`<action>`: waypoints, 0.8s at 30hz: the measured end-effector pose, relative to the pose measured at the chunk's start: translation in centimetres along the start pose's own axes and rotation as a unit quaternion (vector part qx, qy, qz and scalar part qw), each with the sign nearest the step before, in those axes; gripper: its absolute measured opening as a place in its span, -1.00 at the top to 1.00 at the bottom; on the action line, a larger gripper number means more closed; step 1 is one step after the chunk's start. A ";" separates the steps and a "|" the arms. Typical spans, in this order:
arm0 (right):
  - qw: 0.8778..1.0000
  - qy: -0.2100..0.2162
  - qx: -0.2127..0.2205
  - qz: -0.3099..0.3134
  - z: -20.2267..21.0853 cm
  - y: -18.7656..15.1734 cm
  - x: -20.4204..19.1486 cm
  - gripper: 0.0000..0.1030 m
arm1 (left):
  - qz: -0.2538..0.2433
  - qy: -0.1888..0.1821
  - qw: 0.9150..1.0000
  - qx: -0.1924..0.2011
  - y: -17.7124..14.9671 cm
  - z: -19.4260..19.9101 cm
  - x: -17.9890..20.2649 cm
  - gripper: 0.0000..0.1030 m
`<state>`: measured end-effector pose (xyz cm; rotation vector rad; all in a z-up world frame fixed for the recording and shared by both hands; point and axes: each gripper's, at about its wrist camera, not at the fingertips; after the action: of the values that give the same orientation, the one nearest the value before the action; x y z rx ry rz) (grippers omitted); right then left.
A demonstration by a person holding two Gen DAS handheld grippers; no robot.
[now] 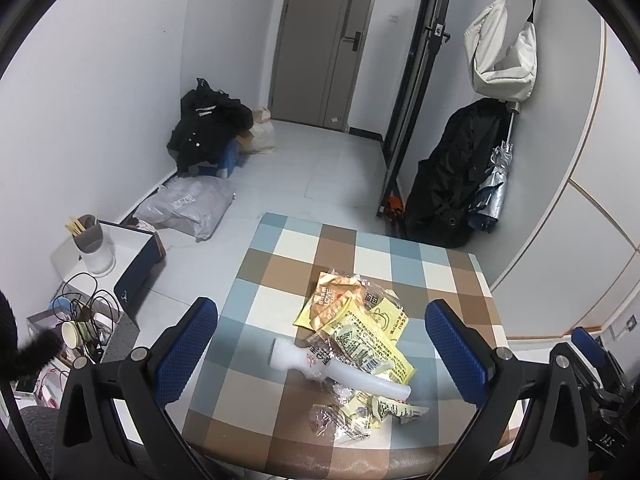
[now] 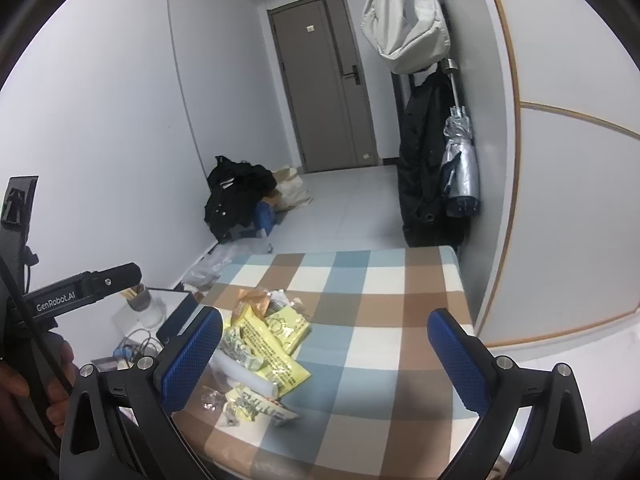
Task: Collect trash
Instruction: 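Move both tools toward the pile of wrappers on the table, then close the right tool on a small crumpled wrapper in the pile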
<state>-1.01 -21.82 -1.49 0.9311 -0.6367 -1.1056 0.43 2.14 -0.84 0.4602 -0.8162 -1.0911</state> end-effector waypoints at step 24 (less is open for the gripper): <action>0.975 0.151 -0.139 0.088 -13.8 1.3 -8.1 -0.25 | 0.116 -0.011 0.989 -0.093 3.3 -4.0 -8.0 -0.98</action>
<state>8.15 -9.81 -6.92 0.7641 -0.2979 -0.8467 3.70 10.56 -3.88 0.1900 -0.7587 -0.9471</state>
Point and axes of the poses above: each gripper's, at about its wrist camera, not at the fingertips, and z roughly against the way its jaws point, x to its right, y to its top, and after that the axes turned 13 degrees about z, right-handed
